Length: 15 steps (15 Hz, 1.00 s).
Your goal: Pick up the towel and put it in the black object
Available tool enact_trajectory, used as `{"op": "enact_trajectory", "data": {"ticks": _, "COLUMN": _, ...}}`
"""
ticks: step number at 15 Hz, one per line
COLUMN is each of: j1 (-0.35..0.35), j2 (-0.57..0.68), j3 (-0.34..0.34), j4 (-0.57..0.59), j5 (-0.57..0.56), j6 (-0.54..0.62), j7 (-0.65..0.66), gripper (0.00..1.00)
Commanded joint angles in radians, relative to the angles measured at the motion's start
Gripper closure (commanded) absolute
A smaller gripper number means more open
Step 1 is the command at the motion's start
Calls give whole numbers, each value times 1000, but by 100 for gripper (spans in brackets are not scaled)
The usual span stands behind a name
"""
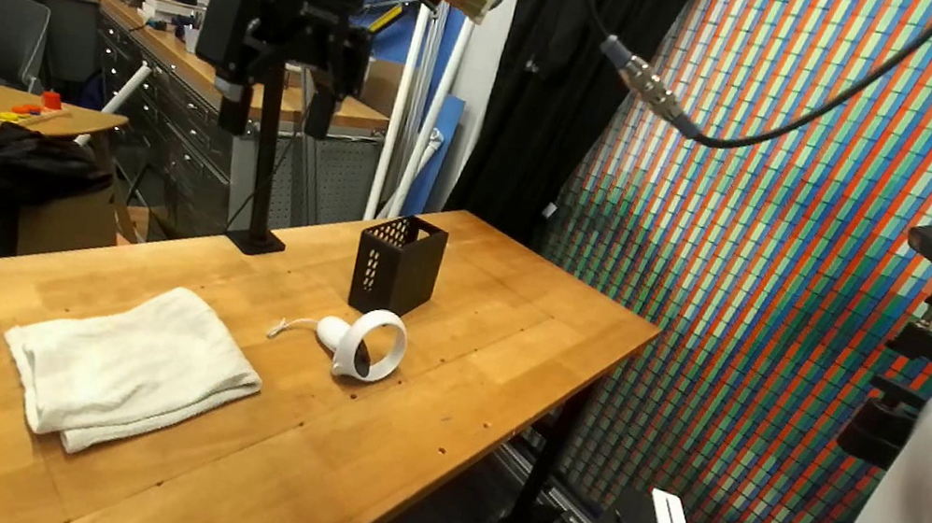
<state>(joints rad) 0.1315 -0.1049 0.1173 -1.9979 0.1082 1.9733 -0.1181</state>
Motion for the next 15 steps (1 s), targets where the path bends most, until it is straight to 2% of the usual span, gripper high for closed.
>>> {"op": "enact_trajectory", "data": {"ticks": 1, "j1": 20, "j2": 146, "j3": 30, "j4": 173, "j5": -56, "j6": -11, "j7": -4, "gripper": 0}}
{"op": "enact_trajectory", "data": {"ticks": 8, "j1": 45, "j2": 353, "j3": 43, "j4": 349, "j5": -145, "j6": 7, "j7": 3, "gripper": 0}}
{"op": "enact_trajectory", "data": {"ticks": 15, "j1": 58, "j2": 544, "j3": 35, "j4": 433, "j5": -181, "j6": 111, "j7": 16, "gripper": 0}}
